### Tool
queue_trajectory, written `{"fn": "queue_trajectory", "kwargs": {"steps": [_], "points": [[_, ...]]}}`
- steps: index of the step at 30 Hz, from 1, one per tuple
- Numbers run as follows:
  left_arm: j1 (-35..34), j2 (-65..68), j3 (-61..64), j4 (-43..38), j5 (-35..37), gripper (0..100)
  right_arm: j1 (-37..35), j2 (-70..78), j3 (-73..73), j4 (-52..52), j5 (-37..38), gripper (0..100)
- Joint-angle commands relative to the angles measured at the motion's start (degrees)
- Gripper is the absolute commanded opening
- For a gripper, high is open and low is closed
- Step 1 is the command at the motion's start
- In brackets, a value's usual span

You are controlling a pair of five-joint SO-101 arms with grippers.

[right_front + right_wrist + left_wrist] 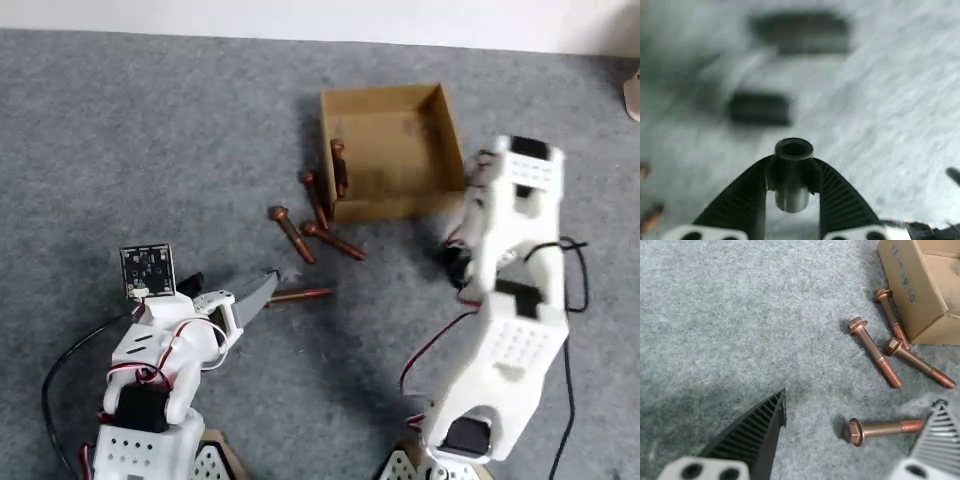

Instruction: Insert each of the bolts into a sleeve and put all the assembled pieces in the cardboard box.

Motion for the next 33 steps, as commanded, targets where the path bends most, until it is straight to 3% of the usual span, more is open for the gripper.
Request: {"fn": "queue_trajectory", "kwargs": {"steps": [1, 6, 12, 19, 28, 33], "points": [[0.31, -0.48, 1.10, 2.55, 8.53, 40, -6.11, -11.91, 6.11, 0.92, 0.26, 0.3], [1.80, -0.48, 0.92, 3.25, 34.46, 40, -9.36, -20.97, 12.70, -2.77, 0.18, 0.3], [1.89, -0.48, 0.57, 7.12, 48.09, 40, -9.54, -29.14, 26.51, -16.75, -7.74, 0.3], [1.80, 0.13, -9.27, 24.70, 52.40, 40, -10.51, -41.19, 49.63, -37.14, -18.02, 0.3], [0.75, 1.01, -10.07, 25.23, 59.25, 40, -10.42, -59.12, 71.52, -57.89, -19.78, 0.3], [1.10, 14.11, -15.78, 24.88, 61.01, 40, -10.51, -65.54, 80.84, -67.56, -19.96, 0.3]]}}
